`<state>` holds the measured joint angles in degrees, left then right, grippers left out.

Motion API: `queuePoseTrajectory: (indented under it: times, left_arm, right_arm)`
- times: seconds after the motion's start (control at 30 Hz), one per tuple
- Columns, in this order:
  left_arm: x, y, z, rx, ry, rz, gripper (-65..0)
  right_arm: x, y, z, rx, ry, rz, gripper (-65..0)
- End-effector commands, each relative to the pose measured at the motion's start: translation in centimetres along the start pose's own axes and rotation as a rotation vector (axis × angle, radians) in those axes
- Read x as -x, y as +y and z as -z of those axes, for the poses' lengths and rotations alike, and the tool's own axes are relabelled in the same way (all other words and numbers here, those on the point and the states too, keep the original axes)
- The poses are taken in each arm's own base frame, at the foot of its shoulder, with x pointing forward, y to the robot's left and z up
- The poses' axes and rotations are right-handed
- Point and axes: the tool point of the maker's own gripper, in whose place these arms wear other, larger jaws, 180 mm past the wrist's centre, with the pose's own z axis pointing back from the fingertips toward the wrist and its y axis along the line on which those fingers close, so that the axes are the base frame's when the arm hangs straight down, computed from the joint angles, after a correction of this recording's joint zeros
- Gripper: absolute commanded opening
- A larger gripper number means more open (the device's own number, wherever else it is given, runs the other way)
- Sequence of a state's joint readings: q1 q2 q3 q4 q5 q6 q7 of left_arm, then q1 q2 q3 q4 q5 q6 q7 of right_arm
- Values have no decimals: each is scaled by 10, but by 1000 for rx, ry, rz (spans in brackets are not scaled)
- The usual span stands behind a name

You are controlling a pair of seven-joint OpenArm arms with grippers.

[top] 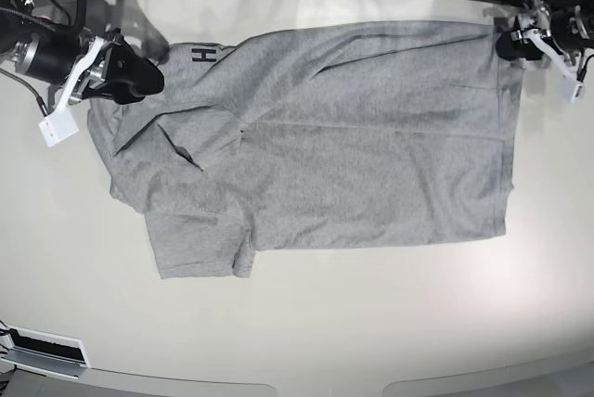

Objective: Layout the t-shirt on the table in an organized manner, then fold the t-shirt properly
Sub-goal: 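Hold the shirt corner with the left gripper and shift it slightly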

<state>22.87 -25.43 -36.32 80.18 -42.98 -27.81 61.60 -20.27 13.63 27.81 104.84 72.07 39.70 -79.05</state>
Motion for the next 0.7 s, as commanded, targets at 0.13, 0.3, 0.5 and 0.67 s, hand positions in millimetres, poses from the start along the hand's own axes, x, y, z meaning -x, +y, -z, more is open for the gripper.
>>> queuePoseTrajectory:
  times: [0.13,0.3,0.5,0.67]
  left_arm:
    - [-13,-6,-12,54,-12,55,-275]
    - [-25,-18,-18,70,-35,121,-275]
    - [-28,-21,-19,75,-49,135,-275]
    - [-31,-33,-21,139,-74,185,-275]
  right_arm:
    - [-12,3,-5,-9,-39,-29,-367]
    - [-12,3,-5,-9,-39,-29,-367]
    - [-13,3,-5,-9,-43,-29,-367]
    - [-15,3,-5,-9,-54,-29,-367]
